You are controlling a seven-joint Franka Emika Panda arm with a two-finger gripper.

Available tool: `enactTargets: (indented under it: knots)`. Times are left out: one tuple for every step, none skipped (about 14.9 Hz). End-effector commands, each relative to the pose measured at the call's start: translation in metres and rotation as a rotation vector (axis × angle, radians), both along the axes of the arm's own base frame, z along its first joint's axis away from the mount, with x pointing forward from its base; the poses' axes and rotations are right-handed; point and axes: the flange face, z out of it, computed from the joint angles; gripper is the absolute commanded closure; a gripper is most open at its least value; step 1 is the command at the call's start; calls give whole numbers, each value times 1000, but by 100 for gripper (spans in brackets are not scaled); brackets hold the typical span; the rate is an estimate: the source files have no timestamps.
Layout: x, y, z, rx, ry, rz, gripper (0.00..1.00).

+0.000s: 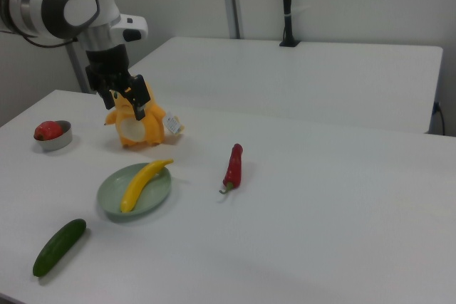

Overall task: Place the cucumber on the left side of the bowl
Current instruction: 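Move the open gripper over the green cucumber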

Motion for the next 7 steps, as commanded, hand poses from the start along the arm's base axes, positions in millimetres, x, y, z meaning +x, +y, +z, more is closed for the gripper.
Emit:
enactTargets:
  knots:
    - [-22, 7, -9, -1, -4, 35, 0]
    - [-25, 13, -14, -3, 6, 47, 0]
    - [-31, 19, -14, -5, 9, 58, 0]
    - [-36, 20, -22, -9, 26, 62, 0]
    - [-45, 23, -25, -12, 33, 70, 0]
    - [-55, 28, -33, -18, 52, 87, 0]
    - [-66, 39, -41, -25, 70, 111, 0]
